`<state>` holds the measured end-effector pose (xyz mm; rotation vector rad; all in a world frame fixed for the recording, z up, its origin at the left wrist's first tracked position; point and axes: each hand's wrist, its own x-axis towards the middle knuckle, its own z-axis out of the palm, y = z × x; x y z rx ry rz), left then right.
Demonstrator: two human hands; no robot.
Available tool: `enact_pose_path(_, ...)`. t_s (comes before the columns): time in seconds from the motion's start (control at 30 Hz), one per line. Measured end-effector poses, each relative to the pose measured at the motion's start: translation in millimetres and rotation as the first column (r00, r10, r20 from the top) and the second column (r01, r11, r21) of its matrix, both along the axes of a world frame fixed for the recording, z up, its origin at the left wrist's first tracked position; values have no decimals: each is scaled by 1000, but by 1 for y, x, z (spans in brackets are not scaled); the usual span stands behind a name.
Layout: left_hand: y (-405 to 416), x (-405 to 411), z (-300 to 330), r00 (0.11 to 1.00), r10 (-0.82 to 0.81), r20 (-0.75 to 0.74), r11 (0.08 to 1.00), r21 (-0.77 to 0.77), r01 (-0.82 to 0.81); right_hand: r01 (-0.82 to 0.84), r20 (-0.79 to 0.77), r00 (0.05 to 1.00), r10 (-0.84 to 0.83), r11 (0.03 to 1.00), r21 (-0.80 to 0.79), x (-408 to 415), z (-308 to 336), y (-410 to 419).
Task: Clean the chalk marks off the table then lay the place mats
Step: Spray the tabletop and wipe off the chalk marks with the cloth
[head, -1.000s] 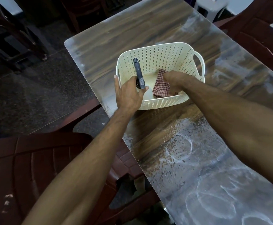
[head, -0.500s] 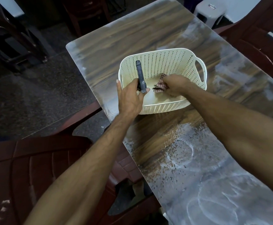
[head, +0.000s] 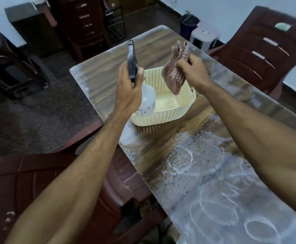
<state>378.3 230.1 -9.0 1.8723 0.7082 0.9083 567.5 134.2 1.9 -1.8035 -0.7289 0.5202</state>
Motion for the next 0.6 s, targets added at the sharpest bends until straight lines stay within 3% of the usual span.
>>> enact_pose_path(0.13, -32, -13, 21, 998, -7, 55, 1000, 8, 6, 190, -446, 894, -47, 940, 282, -15, 15, -35)
enact_pose_path(0.23, -58, -21, 26, 995, 4, 98, 999, -48, 1, 316, -614, 787, -58, 893, 320, -25, 9, -71)
enact_pose_path(0.4, -106, -38, 9, 992, -109, 66, 983, -143, 118, 423, -752, 658, -47, 849, 317, -50, -22, -141)
enact_pose_path(0.6, -169, -53, -54, 980, -159, -122, 954, -273, 121, 542, -814, 560, -154, 811, 220, -66, -55, -209)
